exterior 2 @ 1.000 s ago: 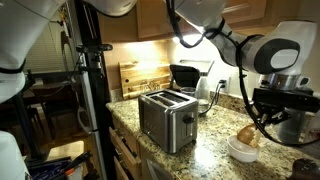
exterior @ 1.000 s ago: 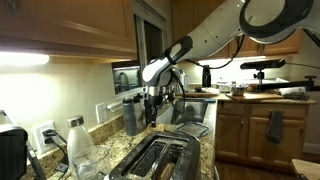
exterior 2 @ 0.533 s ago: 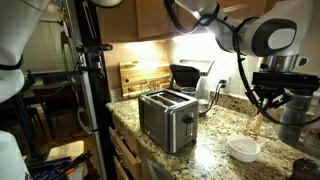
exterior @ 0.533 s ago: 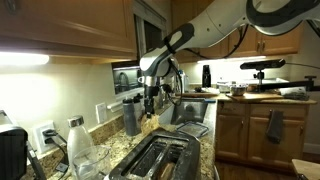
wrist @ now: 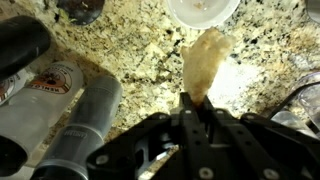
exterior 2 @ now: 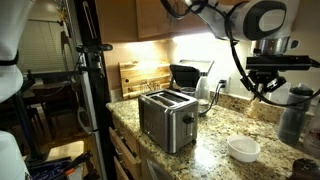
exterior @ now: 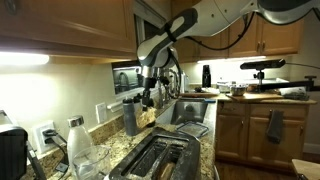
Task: Put the two slices of bread in the two slots of the toaster
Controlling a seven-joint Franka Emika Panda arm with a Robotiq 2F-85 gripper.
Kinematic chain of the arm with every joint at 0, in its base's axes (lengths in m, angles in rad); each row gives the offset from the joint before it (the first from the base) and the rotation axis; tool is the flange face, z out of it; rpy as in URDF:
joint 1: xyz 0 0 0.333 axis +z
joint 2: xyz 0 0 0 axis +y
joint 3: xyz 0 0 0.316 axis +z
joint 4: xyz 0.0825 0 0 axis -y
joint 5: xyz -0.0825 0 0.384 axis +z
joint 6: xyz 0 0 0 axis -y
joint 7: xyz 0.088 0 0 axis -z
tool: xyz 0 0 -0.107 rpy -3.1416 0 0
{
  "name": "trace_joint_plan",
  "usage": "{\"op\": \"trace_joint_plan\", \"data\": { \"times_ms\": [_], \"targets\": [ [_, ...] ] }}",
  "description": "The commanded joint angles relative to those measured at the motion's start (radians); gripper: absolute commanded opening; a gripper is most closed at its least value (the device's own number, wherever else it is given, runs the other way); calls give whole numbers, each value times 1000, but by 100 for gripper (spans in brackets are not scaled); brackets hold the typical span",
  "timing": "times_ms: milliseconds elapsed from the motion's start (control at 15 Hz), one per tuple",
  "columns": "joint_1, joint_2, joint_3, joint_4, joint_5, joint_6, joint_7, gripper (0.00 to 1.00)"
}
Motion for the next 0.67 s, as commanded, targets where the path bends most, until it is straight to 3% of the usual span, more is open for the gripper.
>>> {"op": "trace_joint_plan", "data": {
  "times_ms": [0,600],
  "targets": [
    [19,-118,-1,-135,-2,43,8,9],
    [68,-217,-2,-243,-9,84,10,8]
  ]
}}
